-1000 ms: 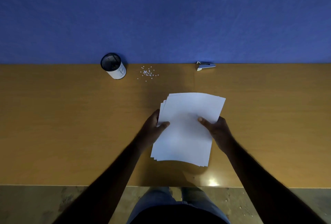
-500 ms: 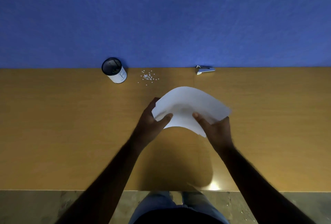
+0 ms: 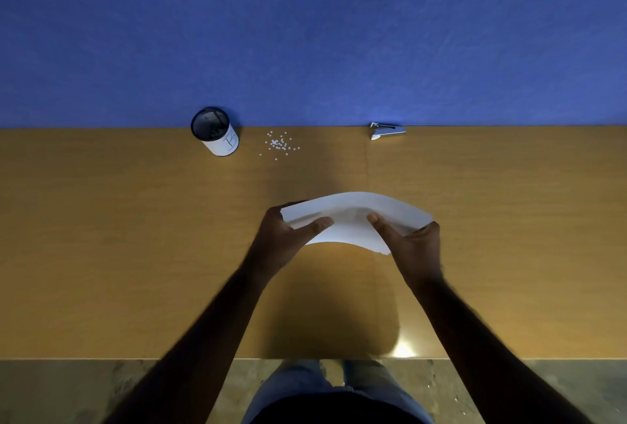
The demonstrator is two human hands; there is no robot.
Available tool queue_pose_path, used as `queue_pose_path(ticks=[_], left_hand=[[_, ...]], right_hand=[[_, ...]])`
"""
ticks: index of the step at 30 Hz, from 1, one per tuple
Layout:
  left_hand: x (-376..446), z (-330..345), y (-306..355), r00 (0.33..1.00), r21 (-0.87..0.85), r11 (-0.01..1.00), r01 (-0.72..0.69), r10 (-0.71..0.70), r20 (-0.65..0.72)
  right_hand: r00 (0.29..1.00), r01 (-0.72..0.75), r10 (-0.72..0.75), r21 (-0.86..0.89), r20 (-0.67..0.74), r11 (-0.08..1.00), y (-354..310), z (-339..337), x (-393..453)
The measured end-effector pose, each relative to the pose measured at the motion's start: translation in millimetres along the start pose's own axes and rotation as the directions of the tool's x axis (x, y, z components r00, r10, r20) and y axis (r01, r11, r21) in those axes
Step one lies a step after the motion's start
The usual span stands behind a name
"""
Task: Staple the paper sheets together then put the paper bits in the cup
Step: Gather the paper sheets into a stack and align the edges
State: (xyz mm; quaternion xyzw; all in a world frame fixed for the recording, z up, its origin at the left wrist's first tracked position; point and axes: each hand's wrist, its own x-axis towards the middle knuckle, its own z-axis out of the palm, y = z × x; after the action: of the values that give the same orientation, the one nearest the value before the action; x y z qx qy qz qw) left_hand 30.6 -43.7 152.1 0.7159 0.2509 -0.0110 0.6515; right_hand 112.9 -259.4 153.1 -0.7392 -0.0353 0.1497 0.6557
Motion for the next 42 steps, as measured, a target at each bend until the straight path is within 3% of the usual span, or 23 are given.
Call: queue_pose_path(ticks=[13, 20, 31, 36, 42], left_hand=[[-4.4, -0.8, 2.6, 0.999, -0.065, 0.998, 0.016, -0.018, -0.029], [-7.9, -2.9, 10.1, 0.996, -0.052, 0.995, -0.081, 0.083, 0.036], [-6.4, -6.0, 9.3, 0.991, -0.032, 0.997, -0.063, 0.066, 0.119], [-5.7, -5.3, 2.8, 0.998, 0.042, 0.999, -0.03, 0.028, 0.054], [-6.6, -5.8, 3.6, 0.998, 0.013, 0.999, -0.034, 0.034, 0.057]], right_hand=[[1.0, -0.015, 0.014, -0.067, -0.014, 0.998, -4.4, -0.1, -2.9], [1.0, 0.02, -0.02, -0.129, 0.001, 0.991, -2.2, -6.4, -4.7], [0.998, 0.059, -0.059, -0.135, 0.005, 0.989, -6.5, -11.5, -0.9], [0.999, 0.041, -0.041, -0.128, 0.002, 0.991, -3.1, -11.5, -2.5], [0.998, 0.067, -0.067, -0.136, 0.007, 0.988, -5.8, -13.2, -4.3]])
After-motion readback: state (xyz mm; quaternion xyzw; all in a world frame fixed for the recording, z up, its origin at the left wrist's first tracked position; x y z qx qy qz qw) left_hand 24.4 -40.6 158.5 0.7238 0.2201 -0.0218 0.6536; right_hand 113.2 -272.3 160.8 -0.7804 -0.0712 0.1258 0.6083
